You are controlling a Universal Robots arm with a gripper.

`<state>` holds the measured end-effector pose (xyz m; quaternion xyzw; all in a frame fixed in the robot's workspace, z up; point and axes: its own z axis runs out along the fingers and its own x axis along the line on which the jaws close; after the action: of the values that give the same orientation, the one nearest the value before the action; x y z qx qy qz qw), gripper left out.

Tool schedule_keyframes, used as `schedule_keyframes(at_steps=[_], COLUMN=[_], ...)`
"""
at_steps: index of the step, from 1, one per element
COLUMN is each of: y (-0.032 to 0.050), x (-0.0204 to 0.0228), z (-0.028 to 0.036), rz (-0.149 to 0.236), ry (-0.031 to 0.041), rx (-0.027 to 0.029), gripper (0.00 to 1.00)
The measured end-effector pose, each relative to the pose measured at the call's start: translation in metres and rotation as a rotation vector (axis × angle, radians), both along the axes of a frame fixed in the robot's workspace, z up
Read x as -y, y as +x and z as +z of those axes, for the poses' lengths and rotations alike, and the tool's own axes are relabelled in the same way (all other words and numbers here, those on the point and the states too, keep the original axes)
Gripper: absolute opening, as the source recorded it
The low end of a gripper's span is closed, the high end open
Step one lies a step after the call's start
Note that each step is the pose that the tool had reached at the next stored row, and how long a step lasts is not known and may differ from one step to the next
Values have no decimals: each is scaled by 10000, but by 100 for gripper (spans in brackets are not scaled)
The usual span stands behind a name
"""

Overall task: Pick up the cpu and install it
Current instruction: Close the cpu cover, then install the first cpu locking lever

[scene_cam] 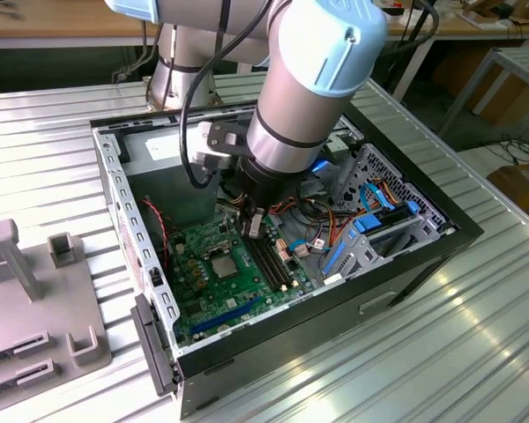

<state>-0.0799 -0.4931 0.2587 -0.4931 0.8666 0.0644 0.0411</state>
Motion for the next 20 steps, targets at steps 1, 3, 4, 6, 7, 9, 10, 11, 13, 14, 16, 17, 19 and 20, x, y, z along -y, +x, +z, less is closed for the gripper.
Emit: schedule_keyframes(at_steps=[1, 3, 4, 6, 7, 9, 10, 11, 13, 14, 16, 17, 19, 20], y=[16, 38, 42, 50, 50, 52, 52, 52, 52, 52, 52, 52, 52, 52], x=[12, 16, 16, 17, 17, 19, 19, 19, 19, 19, 19, 19, 19, 19], z=[0, 0, 0, 0, 0, 0, 0, -1, -1, -1, -1, -1, -1, -1], rz=[0, -1, 0, -2, -2, 0, -1, 0, 0, 0, -1, 0, 0, 0], ry=[0, 0, 0, 1, 2, 8, 8, 8, 8, 15, 21, 22, 22, 22], rx=[-5, -8, -9, -10, -10, -10, -10, -10, -10, -10, -10, -10, -10, -10], gripper=[11, 11, 11, 11, 11, 11, 11, 11, 11, 11, 11, 11, 11, 11])
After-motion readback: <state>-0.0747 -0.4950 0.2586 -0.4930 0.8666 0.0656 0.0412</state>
